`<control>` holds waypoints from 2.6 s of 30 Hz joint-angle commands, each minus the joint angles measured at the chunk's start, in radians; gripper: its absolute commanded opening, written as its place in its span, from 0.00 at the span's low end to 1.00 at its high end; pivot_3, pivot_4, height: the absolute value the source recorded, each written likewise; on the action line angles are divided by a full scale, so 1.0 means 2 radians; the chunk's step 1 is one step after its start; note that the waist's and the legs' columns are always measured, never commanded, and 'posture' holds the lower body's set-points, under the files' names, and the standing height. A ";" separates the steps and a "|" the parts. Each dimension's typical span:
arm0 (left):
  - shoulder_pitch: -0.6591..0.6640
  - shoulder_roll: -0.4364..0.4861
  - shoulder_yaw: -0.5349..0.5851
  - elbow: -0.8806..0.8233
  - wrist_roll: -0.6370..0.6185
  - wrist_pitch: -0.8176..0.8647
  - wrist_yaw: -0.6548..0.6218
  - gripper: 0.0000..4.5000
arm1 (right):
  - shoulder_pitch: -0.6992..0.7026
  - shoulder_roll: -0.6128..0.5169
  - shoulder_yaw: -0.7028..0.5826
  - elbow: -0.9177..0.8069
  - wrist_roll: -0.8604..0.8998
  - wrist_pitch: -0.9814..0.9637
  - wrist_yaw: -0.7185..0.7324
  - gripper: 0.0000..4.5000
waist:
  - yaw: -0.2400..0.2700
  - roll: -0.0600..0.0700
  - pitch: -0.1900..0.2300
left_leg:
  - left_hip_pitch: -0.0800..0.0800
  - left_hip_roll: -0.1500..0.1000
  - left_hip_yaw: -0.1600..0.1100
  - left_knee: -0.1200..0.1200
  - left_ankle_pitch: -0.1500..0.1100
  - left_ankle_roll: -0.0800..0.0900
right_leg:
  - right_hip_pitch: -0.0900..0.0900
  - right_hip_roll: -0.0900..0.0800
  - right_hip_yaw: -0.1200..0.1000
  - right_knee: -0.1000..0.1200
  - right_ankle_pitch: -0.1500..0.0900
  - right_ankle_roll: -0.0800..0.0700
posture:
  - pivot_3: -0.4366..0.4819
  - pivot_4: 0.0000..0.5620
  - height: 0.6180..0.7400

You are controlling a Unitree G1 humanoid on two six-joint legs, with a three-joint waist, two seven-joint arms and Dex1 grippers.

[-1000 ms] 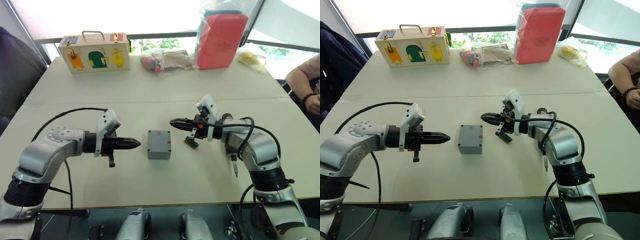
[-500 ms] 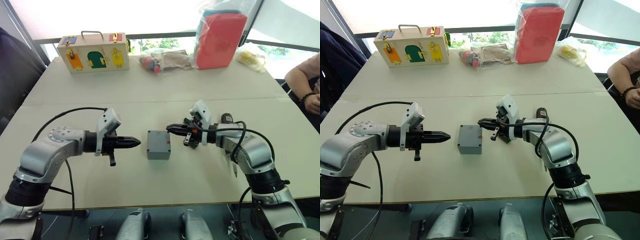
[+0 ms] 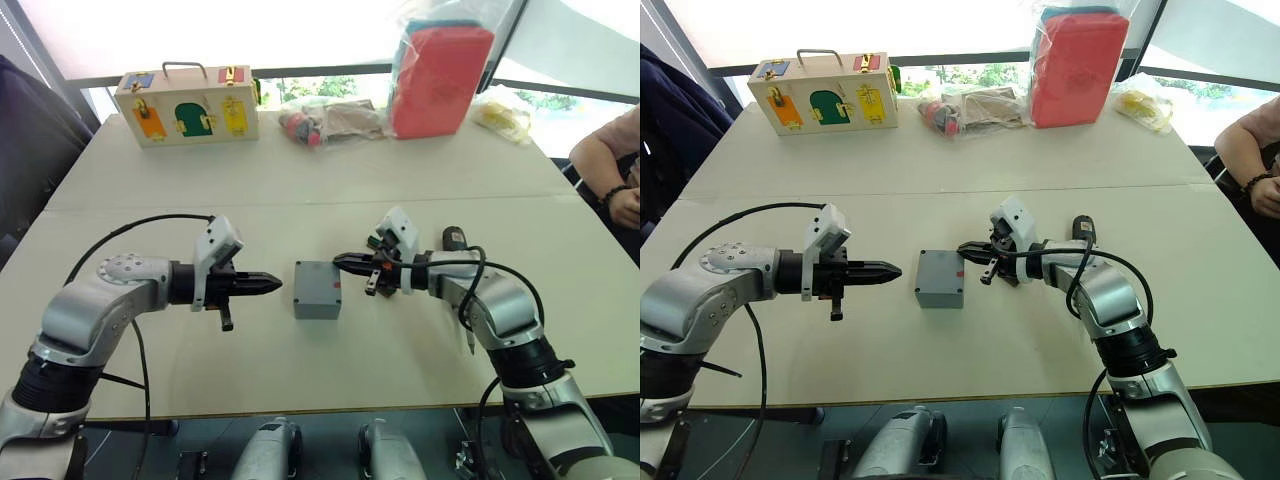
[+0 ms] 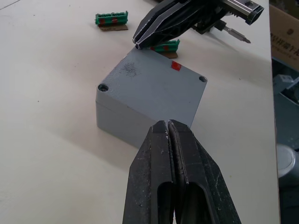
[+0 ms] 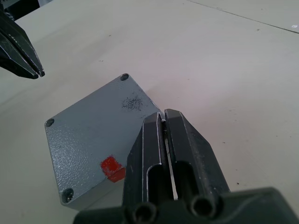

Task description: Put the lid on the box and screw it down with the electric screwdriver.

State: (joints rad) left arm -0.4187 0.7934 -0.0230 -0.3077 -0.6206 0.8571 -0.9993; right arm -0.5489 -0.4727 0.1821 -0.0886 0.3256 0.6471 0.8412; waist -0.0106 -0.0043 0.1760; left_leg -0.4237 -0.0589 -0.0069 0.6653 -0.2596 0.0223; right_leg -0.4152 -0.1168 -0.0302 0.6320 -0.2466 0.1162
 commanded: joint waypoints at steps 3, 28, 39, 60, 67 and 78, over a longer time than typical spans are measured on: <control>-0.008 -0.002 0.007 -0.011 -0.005 -0.005 0.002 0.00 | -0.002 0.002 -0.002 -0.004 0.000 -0.009 0.001 0.12 | 0.000 0.000 0.000 | 0.000 0.000 0.000 0.000 0.000 0.000 | 0.000 0.000 0.000 0.000 0.000 0.000 | 0.48 0.27 1.00; -0.095 -0.056 -0.096 -0.043 0.040 -0.105 -0.057 0.00 | -0.157 -0.311 -0.059 0.038 0.258 0.484 -0.152 0.96 | 0.010 0.000 0.000 | -0.001 0.000 0.001 0.001 -0.002 0.004 | -0.001 -0.001 0.000 -0.001 0.000 0.000 | 0.48 0.27 1.00; -0.078 -0.069 -0.102 -0.055 0.054 -0.116 -0.042 0.00 | -0.218 -0.321 0.083 0.160 0.348 0.484 -0.234 0.96 | 0.001 0.000 0.000 | -0.001 0.001 0.001 0.001 -0.003 0.005 | 0.000 -0.001 0.000 -0.002 0.000 0.000 | 0.48 0.27 1.00; 0.003 -0.046 -0.042 -0.078 0.050 -0.102 0.030 0.00 | -0.248 -0.186 0.102 0.299 0.156 0.484 -0.188 0.40 | -0.003 -0.003 -0.002 | 0.001 0.001 0.001 0.001 -0.003 0.005 | 0.002 0.000 0.000 -0.001 0.000 0.000 | 0.48 0.27 1.00; 0.012 -0.038 0.001 -0.045 0.028 -0.096 0.022 0.00 | -0.282 -0.133 -0.114 0.258 0.141 0.461 -0.230 0.40 | -0.001 -0.001 -0.001 | 0.000 0.001 0.001 0.001 -0.002 0.004 | 0.001 0.000 0.000 -0.001 0.000 0.000 | 0.48 0.27 1.00; -0.039 -0.029 -0.018 0.045 0.038 -0.095 -0.022 0.00 | -0.182 0.072 -0.382 -0.107 0.362 0.290 -0.222 0.40 | 0.001 -0.001 0.000 | -0.005 0.001 0.001 0.001 0.000 0.000 | -0.004 0.001 0.000 0.001 0.000 0.000 | 0.48 0.27 1.00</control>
State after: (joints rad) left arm -0.4836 0.7382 -0.0533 -0.2184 -0.5515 0.6843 -1.0290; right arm -0.9219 -0.3456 -0.5494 -0.2323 0.9546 1.2485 0.3996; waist -0.0093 -0.0054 0.1754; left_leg -0.4325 -0.0574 -0.0053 0.6667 -0.2595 0.0229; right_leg -0.4236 -0.1151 -0.0299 0.6345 -0.2460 0.1160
